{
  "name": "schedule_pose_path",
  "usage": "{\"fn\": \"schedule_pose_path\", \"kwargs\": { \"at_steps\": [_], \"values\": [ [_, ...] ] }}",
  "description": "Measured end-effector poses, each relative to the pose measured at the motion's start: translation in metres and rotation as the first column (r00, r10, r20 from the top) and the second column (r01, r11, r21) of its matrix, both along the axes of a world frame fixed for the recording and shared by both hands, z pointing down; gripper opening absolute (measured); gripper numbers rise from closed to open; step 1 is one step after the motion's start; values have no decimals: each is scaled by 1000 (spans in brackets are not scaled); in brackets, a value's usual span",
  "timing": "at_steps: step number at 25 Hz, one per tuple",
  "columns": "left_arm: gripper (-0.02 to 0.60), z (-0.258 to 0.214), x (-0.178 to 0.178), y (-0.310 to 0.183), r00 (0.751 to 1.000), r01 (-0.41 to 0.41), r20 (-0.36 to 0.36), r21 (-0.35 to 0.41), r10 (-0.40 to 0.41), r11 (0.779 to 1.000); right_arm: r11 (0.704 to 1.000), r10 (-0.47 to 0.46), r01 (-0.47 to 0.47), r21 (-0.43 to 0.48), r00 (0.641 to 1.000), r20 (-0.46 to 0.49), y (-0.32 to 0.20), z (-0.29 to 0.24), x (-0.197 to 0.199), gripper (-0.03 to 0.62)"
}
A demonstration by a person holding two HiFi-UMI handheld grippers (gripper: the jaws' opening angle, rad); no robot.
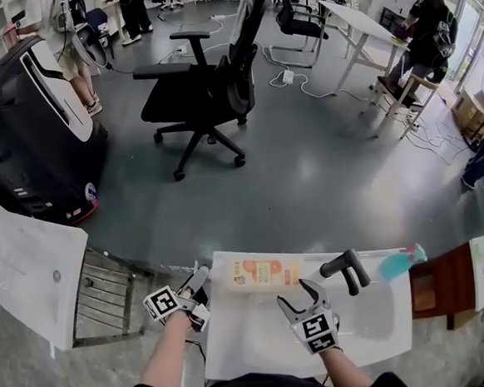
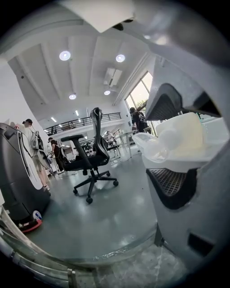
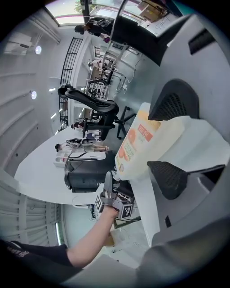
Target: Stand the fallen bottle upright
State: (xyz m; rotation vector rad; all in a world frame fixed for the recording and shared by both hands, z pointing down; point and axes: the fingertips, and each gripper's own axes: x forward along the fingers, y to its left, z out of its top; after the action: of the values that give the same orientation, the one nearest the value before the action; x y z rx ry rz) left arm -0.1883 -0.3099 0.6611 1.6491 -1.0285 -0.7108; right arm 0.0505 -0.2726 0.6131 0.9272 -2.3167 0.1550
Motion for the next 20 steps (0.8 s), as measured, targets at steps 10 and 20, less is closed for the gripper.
{"fn": "schedule_pose_path", "kwargs": {
  "at_steps": [10,20],
  "values": [
    [149,10,-6,-1,994,66,90,-53,-61,996,1000,13,-14,23,1000,16,-2,0,1,265],
    [143,-19,-5,-2,979,73,193,-35,-65,997,998,50,-51,22,998,48,-2,-1,5,261]
  ]
}}
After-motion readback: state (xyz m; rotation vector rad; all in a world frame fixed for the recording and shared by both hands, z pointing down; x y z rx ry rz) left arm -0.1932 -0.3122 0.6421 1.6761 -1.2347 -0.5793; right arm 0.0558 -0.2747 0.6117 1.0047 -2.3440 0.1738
